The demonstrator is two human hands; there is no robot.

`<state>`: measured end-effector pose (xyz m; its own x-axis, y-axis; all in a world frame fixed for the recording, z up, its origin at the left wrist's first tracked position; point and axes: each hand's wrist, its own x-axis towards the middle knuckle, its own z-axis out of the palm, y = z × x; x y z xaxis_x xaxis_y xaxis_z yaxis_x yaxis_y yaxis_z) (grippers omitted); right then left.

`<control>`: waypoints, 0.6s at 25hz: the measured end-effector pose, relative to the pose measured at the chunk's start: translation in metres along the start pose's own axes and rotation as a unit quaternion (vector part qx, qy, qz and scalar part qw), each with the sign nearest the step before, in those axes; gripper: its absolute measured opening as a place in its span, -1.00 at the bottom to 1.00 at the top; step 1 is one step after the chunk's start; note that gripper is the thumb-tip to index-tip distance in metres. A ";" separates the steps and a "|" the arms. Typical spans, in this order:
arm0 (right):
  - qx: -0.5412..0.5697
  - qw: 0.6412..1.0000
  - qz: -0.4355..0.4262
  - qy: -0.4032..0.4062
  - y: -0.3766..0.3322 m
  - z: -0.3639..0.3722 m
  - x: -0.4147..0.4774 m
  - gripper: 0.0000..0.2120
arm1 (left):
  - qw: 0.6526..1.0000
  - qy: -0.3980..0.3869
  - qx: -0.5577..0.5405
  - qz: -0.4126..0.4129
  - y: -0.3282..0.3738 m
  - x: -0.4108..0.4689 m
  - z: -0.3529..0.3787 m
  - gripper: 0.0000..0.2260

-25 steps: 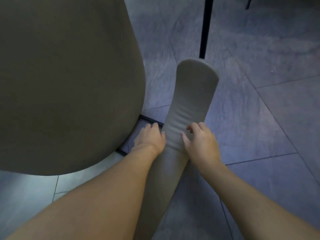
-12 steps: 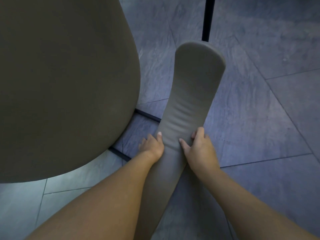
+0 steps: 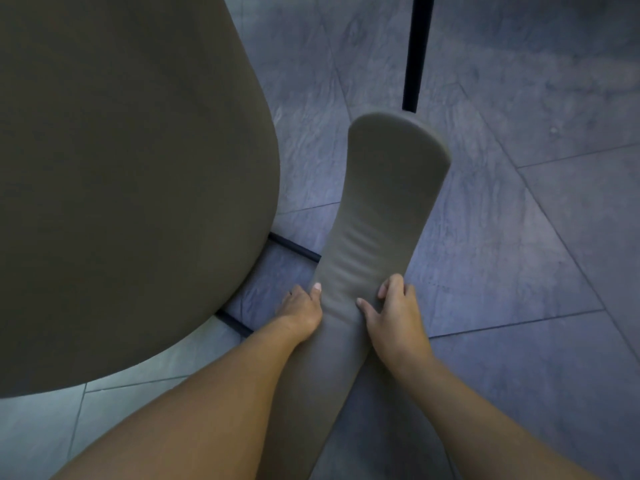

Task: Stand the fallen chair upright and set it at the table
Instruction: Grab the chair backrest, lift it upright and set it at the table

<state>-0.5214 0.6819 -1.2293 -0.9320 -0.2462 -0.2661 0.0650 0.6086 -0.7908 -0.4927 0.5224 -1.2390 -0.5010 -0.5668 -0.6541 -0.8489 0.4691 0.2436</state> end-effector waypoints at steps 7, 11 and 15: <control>-0.020 0.999 -0.027 0.033 -0.047 -0.076 -0.019 -0.68 | 0.998 -0.036 -0.057 0.015 0.046 -0.066 -0.033 -0.39; -0.047 0.995 -0.070 0.044 -0.110 -0.134 -0.047 -0.68 | 0.997 -0.037 -0.066 0.020 0.068 -0.124 -0.082 -0.40; -0.058 0.992 -0.099 0.052 -0.191 -0.181 -0.078 -0.68 | 0.995 -0.031 -0.092 0.024 0.086 -0.193 -0.147 -0.42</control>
<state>-0.5258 0.7220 -0.9578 -0.9548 -0.2931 -0.0490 -0.1580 0.6403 -0.7517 -0.4933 0.5723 -0.9864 -0.5351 -0.5014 -0.6799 -0.8437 0.3589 0.3993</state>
